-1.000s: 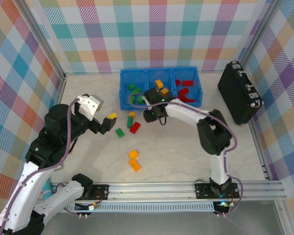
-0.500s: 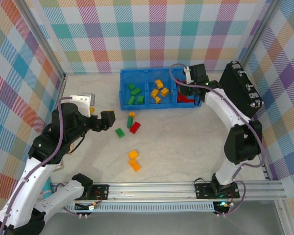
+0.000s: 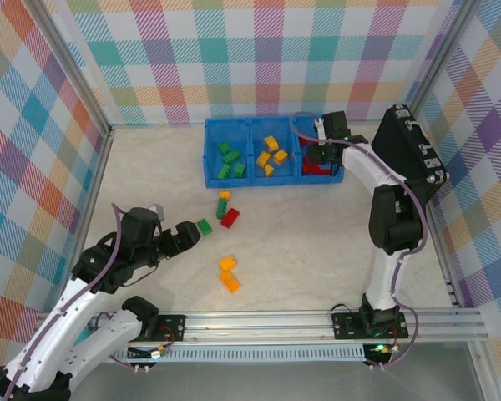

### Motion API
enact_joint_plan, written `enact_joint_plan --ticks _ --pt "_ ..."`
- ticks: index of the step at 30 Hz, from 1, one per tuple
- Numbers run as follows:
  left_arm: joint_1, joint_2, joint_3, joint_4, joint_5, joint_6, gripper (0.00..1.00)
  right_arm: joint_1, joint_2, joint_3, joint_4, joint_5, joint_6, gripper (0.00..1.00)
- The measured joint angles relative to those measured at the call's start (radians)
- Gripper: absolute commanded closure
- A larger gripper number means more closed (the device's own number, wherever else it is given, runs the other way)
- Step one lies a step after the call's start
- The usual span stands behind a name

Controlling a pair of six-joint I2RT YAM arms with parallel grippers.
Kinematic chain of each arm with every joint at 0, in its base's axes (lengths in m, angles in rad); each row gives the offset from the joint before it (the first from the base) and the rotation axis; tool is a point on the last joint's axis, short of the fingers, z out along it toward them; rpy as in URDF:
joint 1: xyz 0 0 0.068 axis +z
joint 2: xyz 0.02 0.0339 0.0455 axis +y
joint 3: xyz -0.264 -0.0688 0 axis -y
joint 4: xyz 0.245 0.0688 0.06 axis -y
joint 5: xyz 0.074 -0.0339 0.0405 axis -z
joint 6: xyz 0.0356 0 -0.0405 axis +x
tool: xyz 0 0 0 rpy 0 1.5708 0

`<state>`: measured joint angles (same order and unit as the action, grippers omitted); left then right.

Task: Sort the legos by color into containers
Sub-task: Place the lego in the container.

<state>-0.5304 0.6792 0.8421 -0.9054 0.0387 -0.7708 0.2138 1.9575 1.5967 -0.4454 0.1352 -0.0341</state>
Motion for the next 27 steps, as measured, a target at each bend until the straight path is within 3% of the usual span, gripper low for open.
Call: enact_joint_plan --ticks 3,9,10,12,20,27 --pt "-0.064 0.032 -0.016 0.009 -0.031 -0.047 0.03 -0.006 0.013 0.008 0.016 -0.022 0.004 0.30" --pt "-0.190 0.174 -0.064 0.049 -0.080 -0.144 0.03 -0.010 0.023 0.008 0.024 -0.069 0.019 0.23" --pt "-0.213 0.197 -0.072 0.055 -0.089 -0.164 0.03 -0.010 0.022 0.008 0.030 -0.078 0.018 0.19" --pt "-0.254 0.227 -0.088 0.077 -0.098 -0.202 0.03 -0.010 0.016 0.001 0.043 -0.096 0.018 0.01" --pt "-0.466 0.453 -0.107 0.178 -0.142 -0.372 0.02 -0.010 -0.195 -0.064 0.045 -0.164 -0.005 0.01" --pt "-0.542 0.607 -0.104 0.235 -0.180 -0.495 0.02 -0.003 -0.486 -0.084 -0.017 -0.237 0.023 0.01"
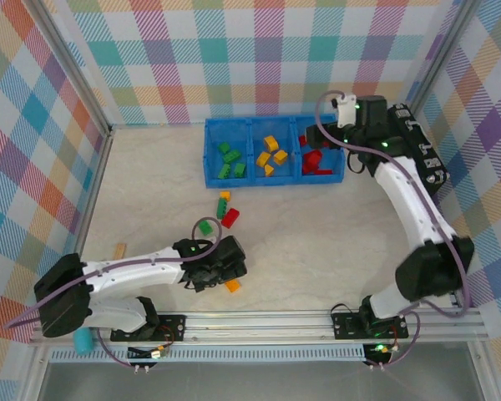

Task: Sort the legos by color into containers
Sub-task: Place the lego in the container, then pick up the lego from the middle-left of the table.

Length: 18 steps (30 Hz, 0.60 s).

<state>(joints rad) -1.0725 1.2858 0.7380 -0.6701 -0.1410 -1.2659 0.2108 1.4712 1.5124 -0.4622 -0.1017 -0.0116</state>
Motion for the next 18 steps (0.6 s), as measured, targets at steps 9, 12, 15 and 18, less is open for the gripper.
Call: enact_joint_plan --ticks 9,12,15,18 --pt "-0.031 0.083 0.006 0.010 -0.021 -0.104 0.22 0.014 -0.397 -0.134 -0.216 -0.162 0.115 0.01" --pt "-0.032 0.084 0.006 0.020 -0.033 -0.124 0.31 0.040 -0.476 -0.148 -0.308 -0.214 0.113 0.01" --pt "-0.033 0.112 0.006 0.024 -0.036 -0.134 0.34 0.084 -0.533 -0.167 -0.362 -0.299 0.116 0.01" --pt "-0.036 0.171 0.006 0.045 -0.035 -0.139 0.41 0.116 -0.571 -0.198 -0.395 -0.346 0.109 0.01"
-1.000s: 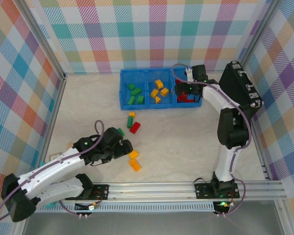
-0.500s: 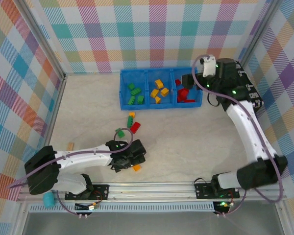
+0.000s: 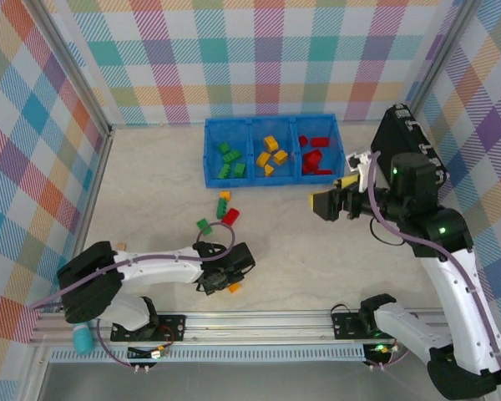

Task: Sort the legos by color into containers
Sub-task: Pick up the lego from the middle-left of the table.

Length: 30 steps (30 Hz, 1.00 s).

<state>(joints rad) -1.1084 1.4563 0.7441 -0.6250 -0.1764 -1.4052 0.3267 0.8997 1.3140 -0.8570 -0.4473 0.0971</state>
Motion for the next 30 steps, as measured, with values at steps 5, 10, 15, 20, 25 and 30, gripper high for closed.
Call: enact_joint_plan --ticks 5,10,15,20,25,30 --pt "-0.015 0.046 0.018 -0.040 -0.015 -0.011 0.61 0.051 -0.036 -0.045 -0.039 0.003 -0.046 0.01" --pt "-0.027 0.054 0.031 -0.067 -0.027 -0.022 0.75 0.097 -0.078 -0.065 -0.043 0.040 -0.087 0.01" --pt "-0.031 0.071 0.072 -0.091 -0.027 -0.014 0.79 0.136 -0.113 -0.103 -0.044 0.101 -0.119 0.01" --pt "-0.002 0.076 0.326 -0.198 -0.066 0.080 0.79 0.166 -0.142 -0.141 -0.044 0.180 -0.144 0.01" --pt "0.113 0.095 0.626 -0.237 -0.138 0.251 0.80 0.172 -0.162 -0.164 -0.041 0.206 -0.159 0.01" --pt "0.239 0.190 0.816 -0.175 -0.178 0.425 0.80 0.178 -0.177 -0.185 -0.034 0.223 -0.166 0.01"
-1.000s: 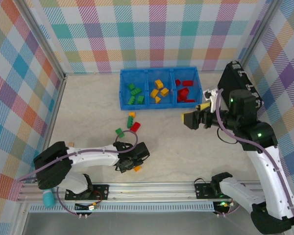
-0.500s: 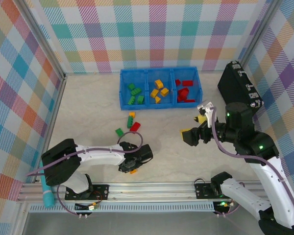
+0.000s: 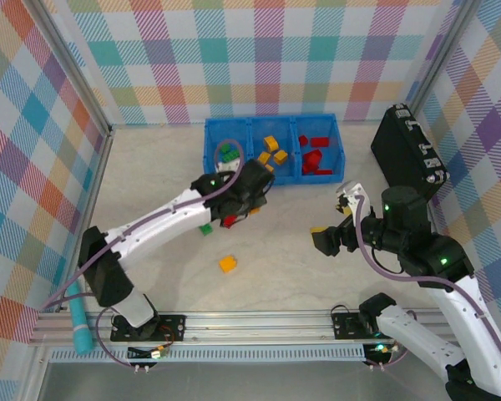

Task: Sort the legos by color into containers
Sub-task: Pick up the lego from the middle-left of the table, then place the lego in the container.

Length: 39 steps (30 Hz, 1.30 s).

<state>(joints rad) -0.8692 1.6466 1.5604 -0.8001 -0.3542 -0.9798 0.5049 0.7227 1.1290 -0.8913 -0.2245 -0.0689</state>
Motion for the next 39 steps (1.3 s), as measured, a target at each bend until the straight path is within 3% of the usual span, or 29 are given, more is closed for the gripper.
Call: enact_joint_plan --ticks 11,16,19,25,31,35,39 --pt "0.142 0.512 0.431 0.224 0.006 0.205 0.80 0.005 0.013 0.000 0.016 0.009 0.000 0.01" --pt "0.161 0.715 0.640 0.235 0.010 0.244 0.73 0.005 0.031 0.001 0.016 0.005 0.000 0.01" --pt "0.164 0.803 0.756 0.230 0.008 0.257 0.64 0.005 0.048 0.010 0.018 -0.006 0.000 0.01" --pt "0.171 0.843 0.800 0.223 0.001 0.281 0.41 0.005 0.072 0.019 0.037 -0.022 0.000 0.01" --pt "0.187 0.843 0.809 0.219 -0.002 0.337 0.44 0.005 0.093 0.019 0.047 -0.027 0.000 0.01" --pt "0.192 0.825 0.859 0.162 0.005 0.446 0.38 0.005 0.107 0.019 0.059 -0.042 0.000 0.01" --pt "0.197 0.693 0.819 0.076 0.004 0.554 0.31 0.005 0.103 0.018 0.081 -0.040 0.000 0.01"
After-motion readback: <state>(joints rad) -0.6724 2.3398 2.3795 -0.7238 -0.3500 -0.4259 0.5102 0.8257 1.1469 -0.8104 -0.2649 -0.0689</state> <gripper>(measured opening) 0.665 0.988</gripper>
